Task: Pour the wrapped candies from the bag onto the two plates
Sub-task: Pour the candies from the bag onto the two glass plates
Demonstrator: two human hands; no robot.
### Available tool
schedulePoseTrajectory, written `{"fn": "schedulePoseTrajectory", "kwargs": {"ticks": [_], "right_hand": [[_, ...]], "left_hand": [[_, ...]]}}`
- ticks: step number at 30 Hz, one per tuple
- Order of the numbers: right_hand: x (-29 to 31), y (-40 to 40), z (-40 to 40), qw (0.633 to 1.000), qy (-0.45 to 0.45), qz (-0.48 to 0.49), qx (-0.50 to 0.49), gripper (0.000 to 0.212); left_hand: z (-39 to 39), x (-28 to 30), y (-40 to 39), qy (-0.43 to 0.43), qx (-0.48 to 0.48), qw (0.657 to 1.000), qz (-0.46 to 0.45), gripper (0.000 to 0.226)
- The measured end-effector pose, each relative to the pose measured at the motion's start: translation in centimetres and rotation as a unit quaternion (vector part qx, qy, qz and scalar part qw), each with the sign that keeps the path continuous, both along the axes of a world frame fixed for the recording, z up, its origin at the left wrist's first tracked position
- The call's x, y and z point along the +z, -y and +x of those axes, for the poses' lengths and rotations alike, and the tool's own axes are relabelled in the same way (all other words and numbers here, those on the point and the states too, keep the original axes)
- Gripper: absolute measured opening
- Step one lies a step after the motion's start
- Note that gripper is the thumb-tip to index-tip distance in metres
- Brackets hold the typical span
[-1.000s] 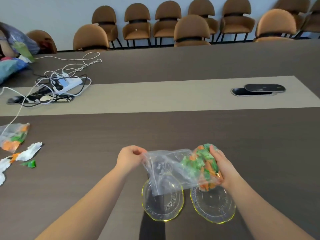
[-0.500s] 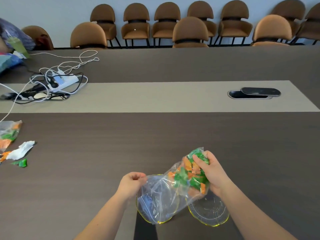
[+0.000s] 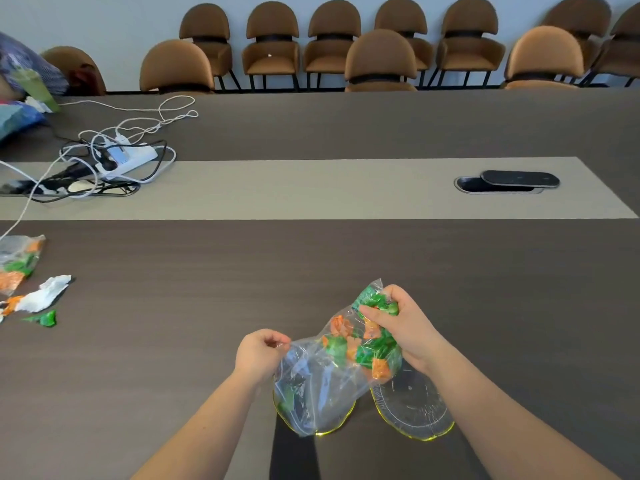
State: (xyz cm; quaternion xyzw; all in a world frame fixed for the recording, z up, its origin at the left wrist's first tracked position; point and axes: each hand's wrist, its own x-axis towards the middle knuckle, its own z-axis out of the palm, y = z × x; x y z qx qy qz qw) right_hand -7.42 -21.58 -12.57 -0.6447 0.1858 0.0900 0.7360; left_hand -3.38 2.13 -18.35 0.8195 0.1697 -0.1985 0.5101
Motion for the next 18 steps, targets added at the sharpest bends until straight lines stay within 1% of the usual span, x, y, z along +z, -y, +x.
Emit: {"fn": "schedulePoseTrajectory", "kwargs": {"ticks": [6, 8, 10, 11, 15, 18], "right_hand": [[0.1, -0.1, 0.2, 1.000, 0.000, -0.014, 0.008, 0.028], [0.2, -0.1, 0.3, 1.000, -0.003, -0.002, 0.005, 0.035], [0.6, -0.1, 0.3, 1.000, -0.001, -0.010, 0.009, 0.044], [0.7, -0.2, 0.3, 1.000, 0.003, -0.017, 0.014, 0.044], [1.1, -0.2, 0.2, 0.999, 0.001, -0.022, 0.032, 0.032], [1.6, -0.5, 0.3, 0.998, 0.012, -0.043, 0.044, 0.032]], "left_hand": [[0.2, 0.3, 0.1, 0.010, -0.011, 1.000, 0.011, 0.019], [0.3, 0.3, 0.1, 0.010, -0.016, 1.000, 0.013, 0.020], [0.3, 0.4, 0.1, 0.012, -0.018, 1.000, 0.015, 0.019], [0.4, 0.4, 0.1, 0.014, -0.021, 1.000, 0.020, 0.019], [0.4, 0.4, 0.3, 0.014, -0.047, 0.998, 0.039, 0.021], [0.4, 0.1, 0.2, 0.011, -0.066, 0.996, 0.051, 0.023]]}}
